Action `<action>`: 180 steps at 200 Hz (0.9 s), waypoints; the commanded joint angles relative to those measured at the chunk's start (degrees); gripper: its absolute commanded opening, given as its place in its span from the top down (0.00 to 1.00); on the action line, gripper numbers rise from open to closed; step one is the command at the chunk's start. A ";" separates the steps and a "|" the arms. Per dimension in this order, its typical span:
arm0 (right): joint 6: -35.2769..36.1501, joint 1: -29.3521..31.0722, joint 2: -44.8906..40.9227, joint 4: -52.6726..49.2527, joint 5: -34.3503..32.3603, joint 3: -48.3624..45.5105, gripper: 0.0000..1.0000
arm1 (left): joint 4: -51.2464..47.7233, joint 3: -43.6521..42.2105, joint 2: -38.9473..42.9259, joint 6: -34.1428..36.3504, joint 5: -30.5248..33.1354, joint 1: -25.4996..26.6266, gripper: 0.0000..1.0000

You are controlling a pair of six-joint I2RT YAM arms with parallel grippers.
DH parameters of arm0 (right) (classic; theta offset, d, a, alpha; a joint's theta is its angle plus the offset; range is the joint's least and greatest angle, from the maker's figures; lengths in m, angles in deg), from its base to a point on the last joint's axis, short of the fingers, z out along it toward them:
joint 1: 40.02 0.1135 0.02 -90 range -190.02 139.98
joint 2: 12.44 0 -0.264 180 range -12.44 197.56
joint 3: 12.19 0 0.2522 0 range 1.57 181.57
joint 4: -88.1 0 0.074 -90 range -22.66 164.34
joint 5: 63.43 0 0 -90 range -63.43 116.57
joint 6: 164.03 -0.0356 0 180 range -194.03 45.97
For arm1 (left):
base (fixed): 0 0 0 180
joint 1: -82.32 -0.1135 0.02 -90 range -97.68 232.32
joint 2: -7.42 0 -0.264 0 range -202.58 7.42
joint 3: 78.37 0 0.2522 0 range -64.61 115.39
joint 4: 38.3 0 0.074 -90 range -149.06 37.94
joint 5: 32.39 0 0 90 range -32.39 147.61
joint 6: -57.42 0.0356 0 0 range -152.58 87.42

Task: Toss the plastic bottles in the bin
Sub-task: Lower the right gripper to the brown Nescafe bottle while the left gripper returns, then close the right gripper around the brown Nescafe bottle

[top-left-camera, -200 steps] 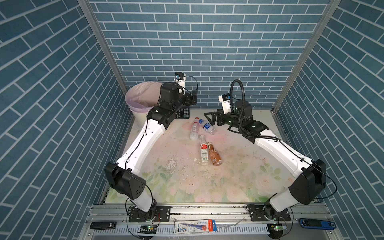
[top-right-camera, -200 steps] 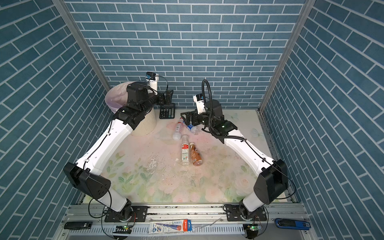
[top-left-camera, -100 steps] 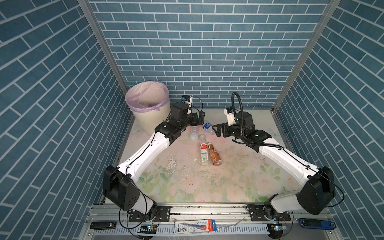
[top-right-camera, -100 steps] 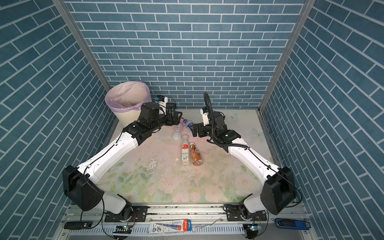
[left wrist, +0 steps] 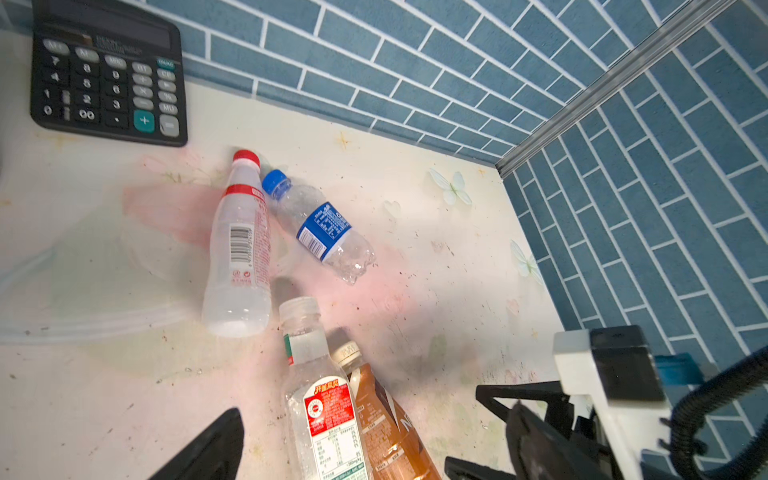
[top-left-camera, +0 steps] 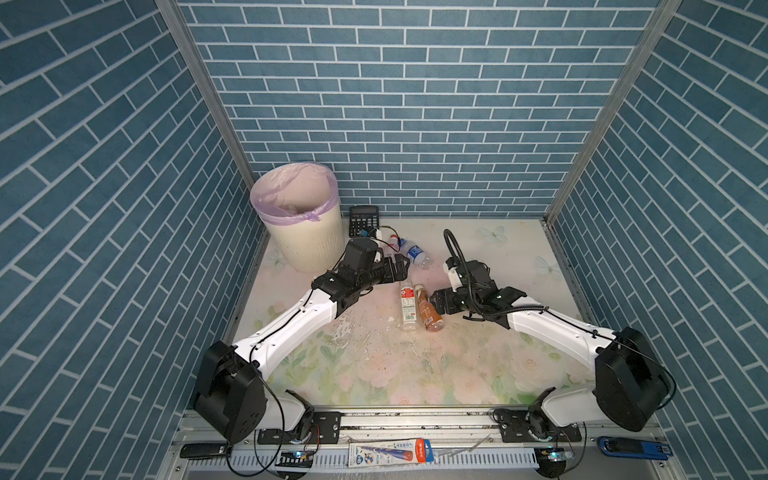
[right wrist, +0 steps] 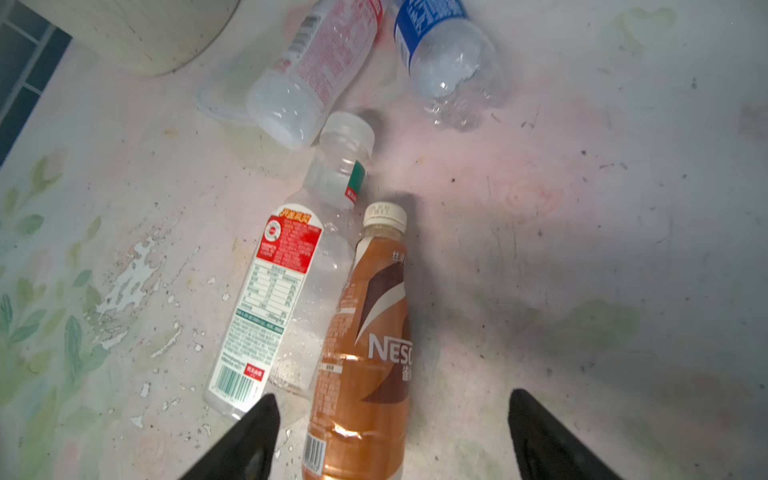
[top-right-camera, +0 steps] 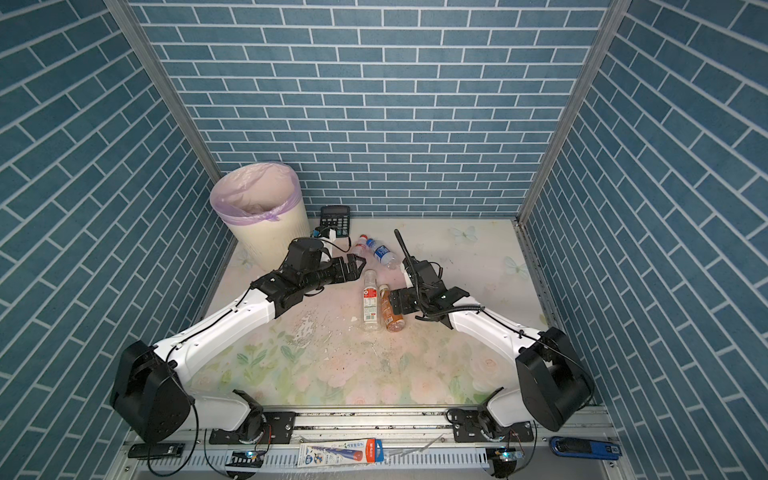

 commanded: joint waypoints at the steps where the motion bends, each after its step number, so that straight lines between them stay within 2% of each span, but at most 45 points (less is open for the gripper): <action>1: -2.51 2.77 1.33 1.01 -1.41 -1.21 0.14 | 2.95 -2.33 1.72 -3.41 -2.44 0.70 0.01; 49: -6.70 5.91 7.18 3.41 -2.75 -2.16 0.21 | 4.83 -7.20 3.63 -5.42 -3.26 1.52 0.01; 100: -9.29 6.48 8.88 5.19 -7.04 -4.42 0.27 | 7.07 -10.75 4.97 -6.60 -2.73 2.87 0.01; 168: -9.10 6.45 13.50 7.82 -6.72 -4.42 0.43 | 10.34 -13.07 4.80 -7.60 -1.63 4.15 0.01; 180: -8.58 6.48 13.97 7.74 -6.65 -4.26 0.48 | 10.35 -13.31 4.86 -7.53 -1.34 4.22 0.01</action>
